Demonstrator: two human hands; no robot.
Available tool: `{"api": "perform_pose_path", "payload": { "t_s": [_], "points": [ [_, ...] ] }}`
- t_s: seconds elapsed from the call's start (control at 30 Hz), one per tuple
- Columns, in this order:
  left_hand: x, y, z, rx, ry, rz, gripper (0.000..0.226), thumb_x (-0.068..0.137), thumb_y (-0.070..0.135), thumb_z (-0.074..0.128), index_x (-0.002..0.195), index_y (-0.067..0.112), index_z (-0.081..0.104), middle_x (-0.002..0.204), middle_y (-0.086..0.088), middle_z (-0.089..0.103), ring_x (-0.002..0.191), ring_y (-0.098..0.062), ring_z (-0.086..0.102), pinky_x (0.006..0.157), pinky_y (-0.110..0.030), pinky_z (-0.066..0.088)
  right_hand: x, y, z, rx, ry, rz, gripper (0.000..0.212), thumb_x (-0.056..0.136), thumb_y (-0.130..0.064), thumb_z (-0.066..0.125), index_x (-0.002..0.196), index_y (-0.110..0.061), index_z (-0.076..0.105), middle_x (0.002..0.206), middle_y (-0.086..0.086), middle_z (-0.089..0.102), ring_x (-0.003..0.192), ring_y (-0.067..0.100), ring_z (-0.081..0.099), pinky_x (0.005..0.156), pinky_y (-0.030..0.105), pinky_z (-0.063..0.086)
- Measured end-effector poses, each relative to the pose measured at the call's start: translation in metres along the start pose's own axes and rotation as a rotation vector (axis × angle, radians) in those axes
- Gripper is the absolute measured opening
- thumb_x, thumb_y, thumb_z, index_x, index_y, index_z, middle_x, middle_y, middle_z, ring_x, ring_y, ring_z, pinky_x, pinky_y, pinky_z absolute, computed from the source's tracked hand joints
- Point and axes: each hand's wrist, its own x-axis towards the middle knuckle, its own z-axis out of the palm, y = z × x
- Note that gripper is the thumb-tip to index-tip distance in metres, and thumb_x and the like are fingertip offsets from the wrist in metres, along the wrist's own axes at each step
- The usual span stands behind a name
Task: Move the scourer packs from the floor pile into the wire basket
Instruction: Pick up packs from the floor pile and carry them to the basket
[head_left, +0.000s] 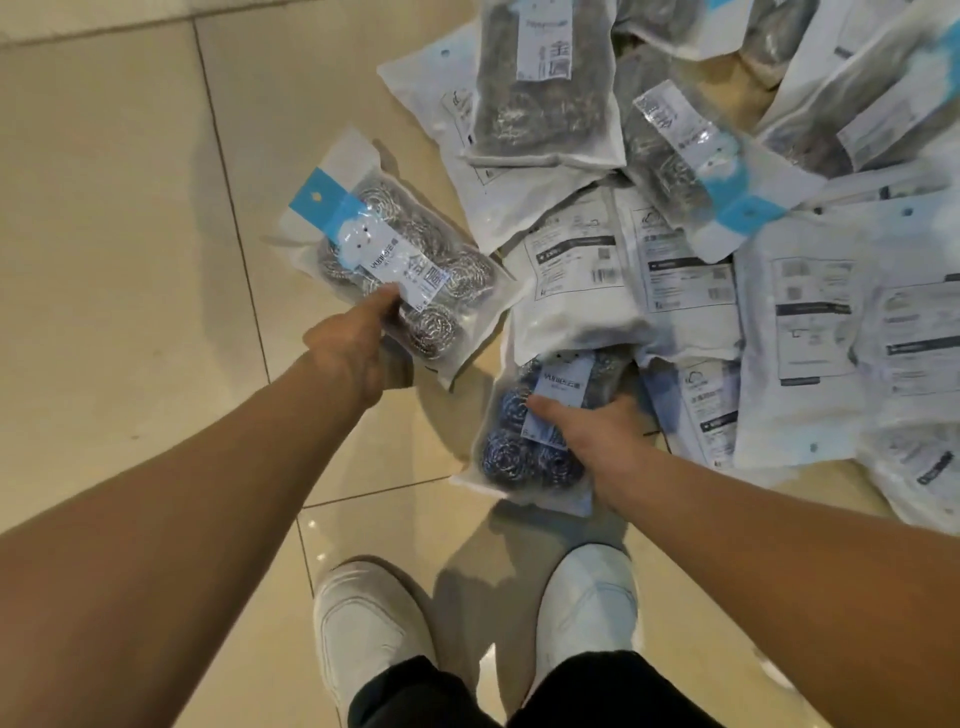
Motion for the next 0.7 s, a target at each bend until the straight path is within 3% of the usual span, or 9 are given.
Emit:
{"api": "perform_pose_path", "payload": {
  "t_s": [0.07,0.13,0.3,0.37,0.47,0.53,0.6,0.7],
  "points": [
    [-0.004,0.0,0.01,-0.018,0.02,-0.017,0.056,0.087,0.023,0.085,0.133,0.002,0.059,0.121,-0.017,0.074,0.096,-0.04,0.075,0.033,-0.051,0.054,0.004,0.001,0.001,0.061,-0.034,0.041,0.144,0.003,-0.072,0.09,0.133,-0.018,0.058,0.12,0.006,0.074,0.106,0.033,0.073,0.099,0.053,0.059],
    [-0.008,0.0,0.015,0.018,-0.01,-0.013,0.049,0.091,0.025,0.081,0.13,0.002,0.062,0.118,-0.018,0.076,0.093,-0.04,0.076,0.033,-0.052,0.054,-0.002,-0.001,0.002,0.154,-0.073,0.078,0.138,0.0,-0.064,0.095,0.127,-0.018,0.063,0.114,0.006,0.078,0.099,0.032,0.076,0.095,0.053,0.062],
    [-0.03,-0.001,0.011,0.096,0.024,0.032,0.041,0.092,0.026,0.08,0.124,0.005,0.064,0.112,-0.014,0.076,0.074,-0.028,0.073,0.035,-0.035,0.055,-0.027,0.003,-0.013,0.201,-0.066,0.129,0.109,0.032,-0.045,0.102,0.128,-0.013,0.061,0.111,0.012,0.076,0.096,0.034,0.075,0.09,0.054,0.063],
    [-0.046,-0.002,0.0,0.056,-0.014,0.038,0.042,0.094,0.023,0.078,0.129,0.006,0.064,0.112,-0.011,0.077,0.08,-0.023,0.075,0.048,-0.028,0.06,-0.046,0.002,-0.027,0.209,-0.075,0.193,0.09,0.051,-0.026,0.104,0.129,-0.009,0.061,0.11,0.017,0.075,0.09,0.036,0.077,0.079,0.053,0.065],
    [-0.083,-0.005,-0.025,0.03,-0.063,-0.066,0.032,0.095,0.024,0.076,0.124,0.017,0.066,0.099,0.0,0.076,0.084,-0.015,0.071,0.088,-0.029,0.062,-0.084,-0.004,-0.056,0.296,-0.119,0.316,0.052,0.074,-0.016,0.094,0.117,-0.007,0.067,0.101,0.022,0.076,0.077,0.034,0.076,0.055,0.047,0.064],
    [-0.116,-0.002,-0.049,0.075,-0.088,-0.095,0.027,0.093,0.024,0.075,0.119,0.02,0.068,0.09,0.004,0.076,0.083,-0.013,0.069,0.098,-0.031,0.057,-0.118,-0.008,-0.08,0.343,-0.146,0.335,0.029,0.084,-0.016,0.086,0.107,-0.011,0.069,0.098,0.02,0.077,0.079,0.032,0.075,0.059,0.045,0.063],
    [-0.157,0.005,-0.073,0.094,-0.14,-0.077,0.032,0.092,0.022,0.075,0.123,0.018,0.069,0.09,0.003,0.077,0.083,-0.013,0.07,0.088,-0.03,0.06,-0.153,-0.012,-0.107,0.35,-0.149,0.31,0.032,0.083,-0.015,0.087,0.11,-0.011,0.071,0.101,0.02,0.079,0.088,0.034,0.077,0.073,0.051,0.064],
    [-0.232,0.025,-0.107,0.1,-0.227,-0.048,0.044,0.093,0.019,0.071,0.136,0.016,0.066,0.107,0.001,0.077,0.09,-0.016,0.069,0.086,-0.032,0.059,-0.212,-0.018,-0.147,0.3,-0.2,0.22,0.074,0.058,-0.019,0.097,0.126,-0.011,0.069,0.107,0.019,0.081,0.097,0.04,0.079,0.091,0.062,0.061]
  ]
}}
